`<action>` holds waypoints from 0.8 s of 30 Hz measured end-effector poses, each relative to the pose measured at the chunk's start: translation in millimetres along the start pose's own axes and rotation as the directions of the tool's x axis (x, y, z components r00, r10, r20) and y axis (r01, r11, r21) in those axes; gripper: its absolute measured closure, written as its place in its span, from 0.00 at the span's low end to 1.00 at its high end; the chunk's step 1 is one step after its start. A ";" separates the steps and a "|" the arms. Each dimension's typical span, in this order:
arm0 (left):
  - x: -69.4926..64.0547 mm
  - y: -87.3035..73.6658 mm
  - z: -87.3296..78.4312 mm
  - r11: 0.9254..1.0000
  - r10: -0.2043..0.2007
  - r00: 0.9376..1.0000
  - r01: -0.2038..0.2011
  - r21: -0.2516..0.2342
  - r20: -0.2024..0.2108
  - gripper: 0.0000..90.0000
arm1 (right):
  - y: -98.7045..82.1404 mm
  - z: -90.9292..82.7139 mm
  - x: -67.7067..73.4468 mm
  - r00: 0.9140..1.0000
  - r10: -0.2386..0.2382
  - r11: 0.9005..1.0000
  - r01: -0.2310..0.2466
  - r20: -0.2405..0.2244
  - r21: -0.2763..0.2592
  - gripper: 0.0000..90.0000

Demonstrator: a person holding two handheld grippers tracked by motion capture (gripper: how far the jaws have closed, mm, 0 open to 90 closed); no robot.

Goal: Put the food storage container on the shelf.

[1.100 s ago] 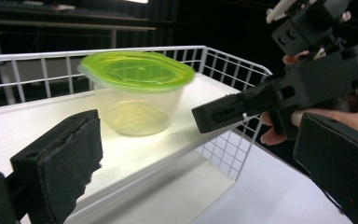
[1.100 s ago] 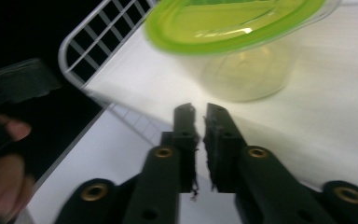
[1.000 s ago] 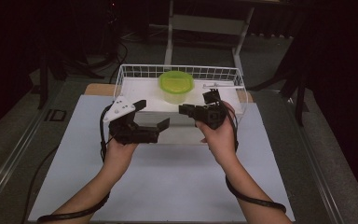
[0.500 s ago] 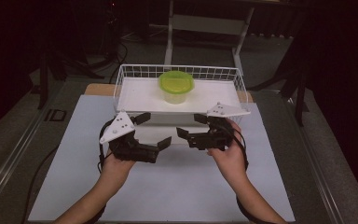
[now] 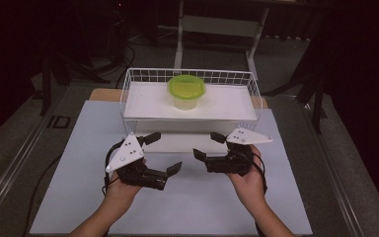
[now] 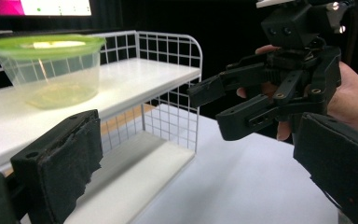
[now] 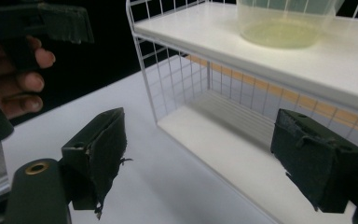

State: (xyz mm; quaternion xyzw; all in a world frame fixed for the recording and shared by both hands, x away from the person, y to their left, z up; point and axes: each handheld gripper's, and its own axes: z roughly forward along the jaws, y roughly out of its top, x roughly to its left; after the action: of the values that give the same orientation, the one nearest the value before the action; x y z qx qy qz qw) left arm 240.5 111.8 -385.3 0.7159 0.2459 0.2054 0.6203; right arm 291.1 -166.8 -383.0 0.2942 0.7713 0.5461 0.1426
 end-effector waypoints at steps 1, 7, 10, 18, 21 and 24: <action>-0.6 -2.4 -1.0 1.000 0.000 1.000 0.000 0.003 0.003 0.02 | -3.6 -1.2 0.4 1.000 -0.004 1.000 0.004 0.003 0.001 0.20; -3.9 -18.0 -4.7 1.000 -0.006 1.000 0.006 0.025 0.011 0.02 | -25.3 -7.9 -1.2 1.000 -0.015 1.000 0.015 0.018 0.011 0.20; -5.6 -25.7 -6.0 0.999 -0.004 1.000 0.003 0.036 0.014 0.02 | -36.4 -11.6 -3.7 1.000 -0.005 1.000 0.005 0.027 0.002 0.20; -6.8 -51.1 -7.7 0.997 -0.041 0.999 0.039 0.061 0.030 0.02 | -66.9 -22.6 -13.7 0.998 0.033 0.999 -0.035 0.043 0.039 0.20; -6.5 -58.6 -8.4 0.997 -0.029 0.999 0.027 0.078 0.031 0.02 | -74.5 -27.5 -18.4 0.998 0.052 0.997 -0.054 0.048 0.048 0.20; -6.9 -65.2 -9.7 0.995 -0.026 0.998 0.021 0.094 0.052 0.02 | -80.3 -32.6 -21.5 0.997 0.059 0.996 -0.063 0.057 0.058 0.20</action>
State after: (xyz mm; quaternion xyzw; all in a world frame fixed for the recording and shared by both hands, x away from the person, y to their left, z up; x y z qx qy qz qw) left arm 223.0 122.4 -448.3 0.7464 0.2469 0.1673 0.5949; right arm 266.5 -223.2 -447.8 0.3368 0.7738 0.5184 0.1381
